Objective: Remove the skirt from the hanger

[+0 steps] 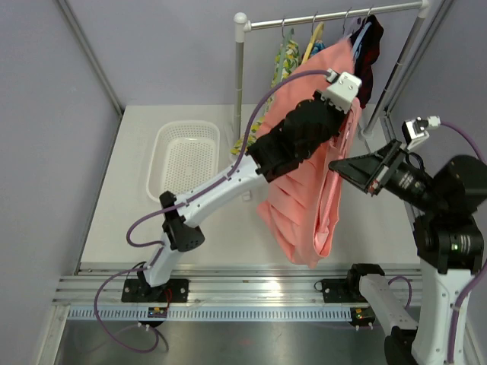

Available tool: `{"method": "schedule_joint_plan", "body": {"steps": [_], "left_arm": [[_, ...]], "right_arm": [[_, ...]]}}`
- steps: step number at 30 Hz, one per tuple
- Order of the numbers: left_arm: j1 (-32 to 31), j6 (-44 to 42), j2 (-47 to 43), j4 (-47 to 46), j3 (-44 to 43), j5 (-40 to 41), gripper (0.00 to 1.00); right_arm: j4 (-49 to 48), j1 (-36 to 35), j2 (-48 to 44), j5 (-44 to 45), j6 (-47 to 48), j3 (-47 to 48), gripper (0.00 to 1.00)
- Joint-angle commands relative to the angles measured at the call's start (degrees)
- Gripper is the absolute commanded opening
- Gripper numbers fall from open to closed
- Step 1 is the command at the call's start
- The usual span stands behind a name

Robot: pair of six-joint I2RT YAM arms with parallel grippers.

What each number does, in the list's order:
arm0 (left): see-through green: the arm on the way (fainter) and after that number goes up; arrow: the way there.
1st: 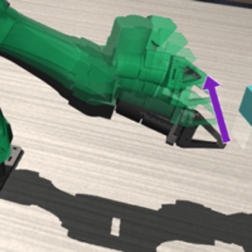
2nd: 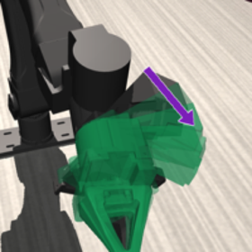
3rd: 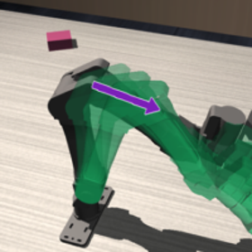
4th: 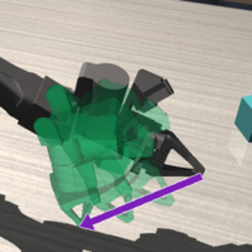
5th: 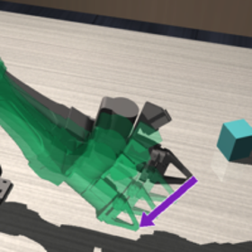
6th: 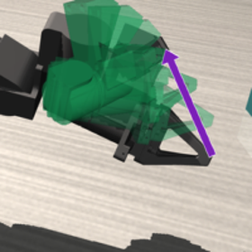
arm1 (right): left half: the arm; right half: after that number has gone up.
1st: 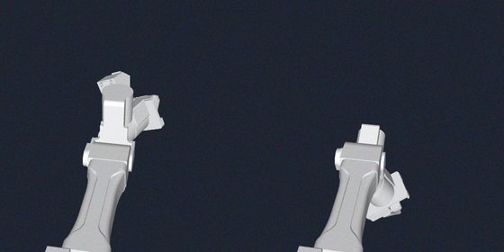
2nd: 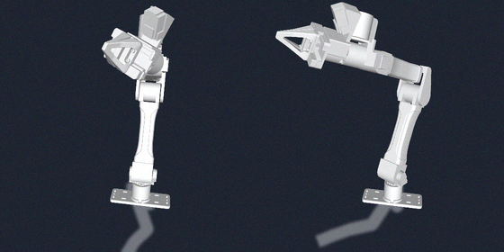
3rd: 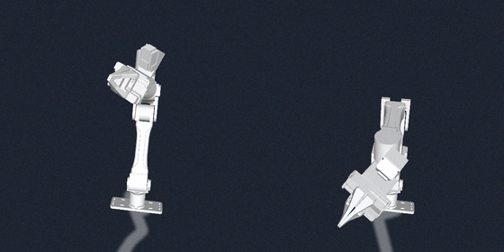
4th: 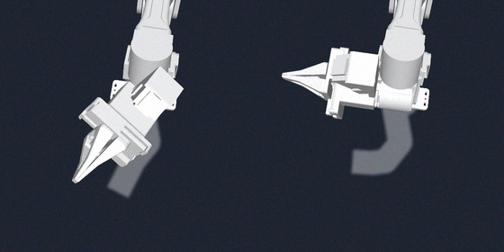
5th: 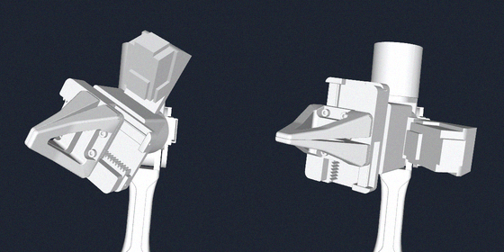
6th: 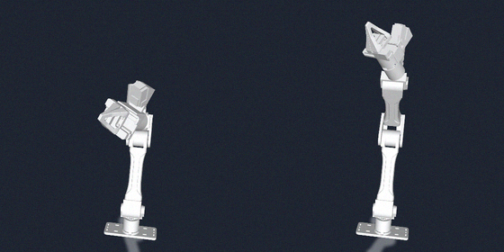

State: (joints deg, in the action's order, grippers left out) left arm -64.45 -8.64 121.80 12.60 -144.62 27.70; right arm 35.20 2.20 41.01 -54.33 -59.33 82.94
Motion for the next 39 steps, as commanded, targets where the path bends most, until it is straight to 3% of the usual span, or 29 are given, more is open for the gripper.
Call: {"method": "schedule_joint_plan", "body": {"steps": [1, 3, 5, 8, 10, 14, 15, 16, 19, 21, 22, 24, 26, 28, 31, 34, 39], "left_arm": [[19.9, 11.7, -5.2, 1.7, -1.8, 4.1, 0.0], [22.3, 11.6, -0.5, 6.7, -6.8, 4.4, 0.0], [22.5, 5.1, -1.0, 5.0, -4.2, 8.2, 0.0], [22.9, 3.6, -6.5, 1.1, 4.7, 8.1, 0.0], [22.8, 2.8, -8.2, 1.8, 5.1, 8.0, 0.0], [21.3, 0.6, -12.6, 4.2, 7.1, 9.4, 0.0], [20.8, -1.5, -14.5, 2.5, 11.6, 11.0, 0.0], [20.3, -2.6, -17.7, 1.4, 14.0, 14.3, 0.0], [24.3, -4.3, -20.1, 2.5, 18.7, 18.7, 0.0], [29.3, 6.0, -19.5, 15.3, 15.4, 14.7, 0.0], [34.3, 8.4, -19.7, 17.9, 14.7, 8.8, 0.0], [37.9, 13.8, -22.9, 17.4, 18.4, 4.5, 0.0], [40.5, 14.5, -26.9, 14.0, 27.3, 3.2, 0.0], [43.8, 17.2, -27.6, 13.8, 30.6, 0.6, 0.0], [48.1, 20.6, -27.8, 14.3, 35.8, -3.9, 0.0], [50.0, 22.6, -29.2, 12.0, 40.2, -6.0, 0.0], [49.9, 24.0, -33.4, 7.1, 46.3, -10.1, 0.0]], "right_arm": [[-1.1, -6.9, -2.3, -11.2, -3.2, 7.0, 0.0], [-2.3, -8.8, -2.4, -11.9, -3.8, 8.9, 0.0], [-2.9, -11.8, -3.1, -12.3, -3.9, 10.8, 0.0], [-4.9, -14.6, -4.3, -13.3, -4.6, 12.0, 0.0], [-6.8, -15.7, -4.6, -13.6, -4.7, 12.8, 0.0], [1.6, -18.6, -2.6, -11.2, 3.6, 19.3, 0.0], [9.9, -19.1, -1.4, -9.8, 7.2, 26.9, 0.0], [13.1, -19.7, 0.1, -8.5, 13.8, 31.1, 0.0], [19.2, -22.8, 4.7, -6.1, 20.6, 49.4, 0.0], [24.2, -25.8, 6.0, -2.5, 22.4, 60.7, 0.0], [28.3, -27.2, 8.8, 6.5, 24.9, 64.9, 0.0], [40.3, -32.4, 11.0, 16.5, 27.1, 72.4, 0.0], [41.7, -35.0, 8.0, 28.0, 28.6, 68.9, 0.0], [37.0, -37.2, 2.8, 31.8, 28.7, 62.5, 0.0], [38.9, -39.4, 1.6, 41.7, 29.2, 65.4, 0.0], [41.4, -40.3, 0.1, 45.2, 29.8, 61.8, 0.0], [39.5, -40.6, -0.6, 43.9, 30.0, 51.4, 0.0]]}}
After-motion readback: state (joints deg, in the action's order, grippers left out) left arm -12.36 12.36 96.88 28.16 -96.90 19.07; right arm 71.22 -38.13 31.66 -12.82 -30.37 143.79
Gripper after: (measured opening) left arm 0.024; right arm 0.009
